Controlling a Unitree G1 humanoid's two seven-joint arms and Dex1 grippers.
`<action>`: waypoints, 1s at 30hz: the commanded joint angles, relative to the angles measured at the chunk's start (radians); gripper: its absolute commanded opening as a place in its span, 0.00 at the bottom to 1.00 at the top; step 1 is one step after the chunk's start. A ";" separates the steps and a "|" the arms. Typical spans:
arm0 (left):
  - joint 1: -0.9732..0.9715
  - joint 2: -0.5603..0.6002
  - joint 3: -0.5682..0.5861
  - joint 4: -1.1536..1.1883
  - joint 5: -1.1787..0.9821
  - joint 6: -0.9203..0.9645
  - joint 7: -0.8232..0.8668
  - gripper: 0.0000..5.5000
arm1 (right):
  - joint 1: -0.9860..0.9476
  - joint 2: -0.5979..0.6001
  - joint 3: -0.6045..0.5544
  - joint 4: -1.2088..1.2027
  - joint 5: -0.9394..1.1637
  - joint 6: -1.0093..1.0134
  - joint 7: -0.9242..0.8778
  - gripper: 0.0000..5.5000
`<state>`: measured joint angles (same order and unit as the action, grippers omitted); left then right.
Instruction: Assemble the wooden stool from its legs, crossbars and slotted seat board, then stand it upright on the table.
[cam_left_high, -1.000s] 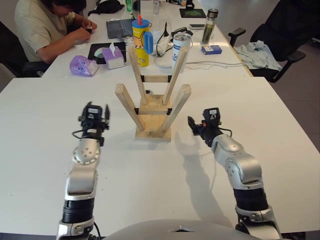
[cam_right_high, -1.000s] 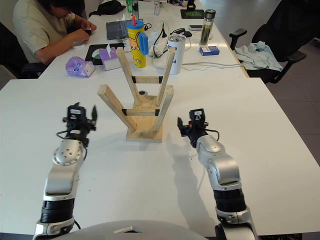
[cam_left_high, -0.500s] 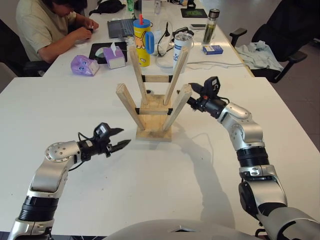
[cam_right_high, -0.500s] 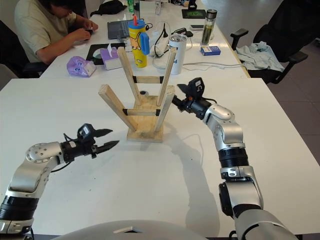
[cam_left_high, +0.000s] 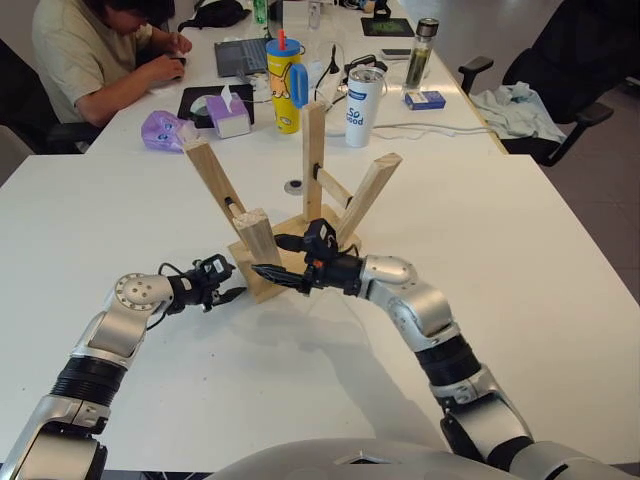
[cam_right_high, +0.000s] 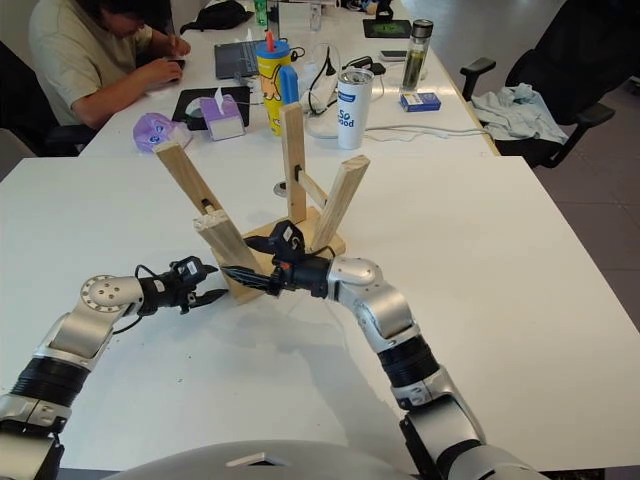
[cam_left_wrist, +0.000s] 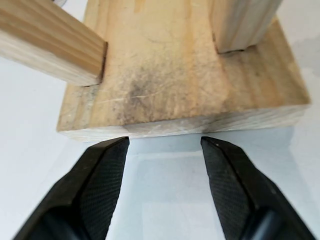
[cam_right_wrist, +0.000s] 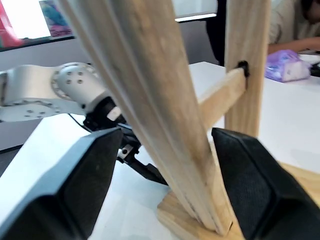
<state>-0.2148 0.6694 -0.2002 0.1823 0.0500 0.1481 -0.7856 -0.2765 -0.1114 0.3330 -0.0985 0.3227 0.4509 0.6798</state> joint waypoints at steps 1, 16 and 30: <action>0.051 -0.037 -0.015 0.014 0.055 0.019 0.084 0.49 | 0.100 -0.078 -0.049 -0.111 -0.001 0.077 -0.045 0.61; 0.019 -0.031 -0.070 0.104 0.151 0.018 0.151 0.49 | -0.118 0.047 -0.057 0.027 -0.089 -0.059 -0.189 0.61; -0.020 -0.129 -0.099 0.125 0.147 0.002 0.184 0.49 | -0.075 0.100 0.043 -0.028 -0.085 -0.021 -0.189 0.61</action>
<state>-0.2750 0.5841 -0.2422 0.2777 0.1700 0.1138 -0.5832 -0.3599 -0.0208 0.3449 -0.1152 0.2440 0.4038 0.4857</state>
